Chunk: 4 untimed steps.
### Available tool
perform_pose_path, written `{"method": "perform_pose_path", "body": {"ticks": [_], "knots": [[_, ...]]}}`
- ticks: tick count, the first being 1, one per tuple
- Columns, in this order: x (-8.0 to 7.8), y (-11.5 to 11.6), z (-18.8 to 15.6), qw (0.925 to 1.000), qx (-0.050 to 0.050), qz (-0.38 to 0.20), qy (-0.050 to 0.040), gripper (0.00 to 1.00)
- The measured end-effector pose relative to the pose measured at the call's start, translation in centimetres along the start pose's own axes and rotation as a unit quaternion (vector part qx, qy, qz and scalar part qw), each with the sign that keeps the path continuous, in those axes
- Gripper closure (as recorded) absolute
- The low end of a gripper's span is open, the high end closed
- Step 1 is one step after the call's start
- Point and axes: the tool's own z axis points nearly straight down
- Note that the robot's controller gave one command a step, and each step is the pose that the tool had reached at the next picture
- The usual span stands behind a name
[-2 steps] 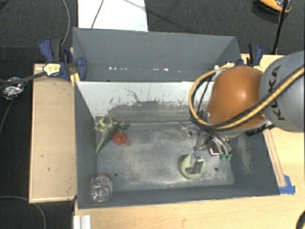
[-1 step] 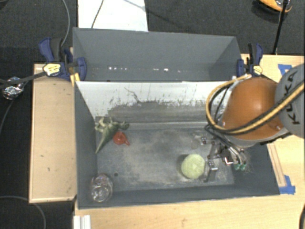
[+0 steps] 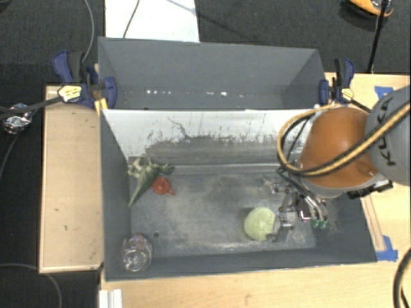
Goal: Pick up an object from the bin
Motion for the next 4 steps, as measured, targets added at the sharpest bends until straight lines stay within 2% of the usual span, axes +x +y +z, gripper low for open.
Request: {"method": "perform_pose_path", "body": {"ticks": [1, 2, 4], "knots": [[-0.1, -0.4, 1.7, 1.0000, 0.001, -0.004, -0.0013, 0.00], [0.8, 0.9, 6.4, 0.9975, 0.000, -0.070, -0.0007, 1.00], [1.0, 0.9, 6.0, 0.9976, -0.001, -0.069, 0.0016, 1.00]]}}
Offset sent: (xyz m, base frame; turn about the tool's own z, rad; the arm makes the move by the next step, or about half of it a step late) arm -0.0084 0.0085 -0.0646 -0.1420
